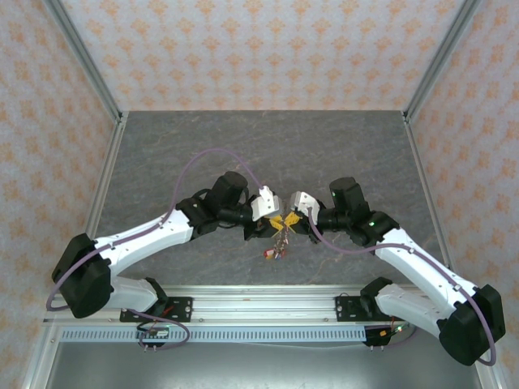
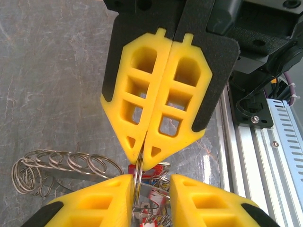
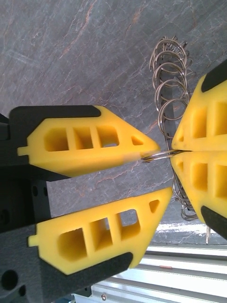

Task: Put the keys on the keyring

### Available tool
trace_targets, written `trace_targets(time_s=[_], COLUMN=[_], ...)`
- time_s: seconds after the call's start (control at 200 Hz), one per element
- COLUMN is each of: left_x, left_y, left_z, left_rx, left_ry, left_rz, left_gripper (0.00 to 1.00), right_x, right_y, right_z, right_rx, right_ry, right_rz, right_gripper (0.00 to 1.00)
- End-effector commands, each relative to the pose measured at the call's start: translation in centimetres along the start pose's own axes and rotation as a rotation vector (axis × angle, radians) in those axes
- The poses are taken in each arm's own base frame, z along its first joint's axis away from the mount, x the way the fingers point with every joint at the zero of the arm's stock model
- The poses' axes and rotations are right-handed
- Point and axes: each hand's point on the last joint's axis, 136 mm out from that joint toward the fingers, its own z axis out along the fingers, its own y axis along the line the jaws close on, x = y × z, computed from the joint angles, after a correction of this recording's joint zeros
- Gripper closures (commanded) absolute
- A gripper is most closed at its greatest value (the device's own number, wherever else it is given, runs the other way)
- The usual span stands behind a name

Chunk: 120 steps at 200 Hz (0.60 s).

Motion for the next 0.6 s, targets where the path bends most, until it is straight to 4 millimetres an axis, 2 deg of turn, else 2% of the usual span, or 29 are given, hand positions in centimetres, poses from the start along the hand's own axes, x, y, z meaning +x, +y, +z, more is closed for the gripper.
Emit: trace_targets(time_s=[0.0,0.11,0.22,0.285,0.465,0.596], left_x=[-1.0,-1.2,-1.4,-1.6,-2.1,-2.8], left_y=[0.2,0.2,0.2,0.2,0.4,0.2], left_z=[0.2,0.2,-0.1,-0.2,-0.5,-0.9], left_rx=[0.016,0.020,0.009,0.005,-0.022,-0.021], left_ry=[-0.033,-0.037,-0.046,-0.051,-0.087,-0.127], left_rz=[0.005,0.005,0.012,0.013,0.010,0.015], left_gripper=[0.74,0.76,0.88,1.00,1.00,1.00], right_x=[-2.8,-2.9,-2.7,-2.5,-1.8,-0.1], right_y=[0.0,0.1,-0.1,-0.1,-0.2,-0.2], right_z=[-0.7,-0.7,-0.6,-0.6,-0.6,-0.2], right_rx=[-0.003,-0.005,0.005,0.007,0.030,0.037], right_ry=[-0.105,-0.115,-0.107,-0.103,-0.085,-0.048], right_rz=[-0.058,-0.052,-0.047,-0.045,-0.035,-0.004], right_gripper=[1.00,1.00,1.00,1.00,0.94,0.86])
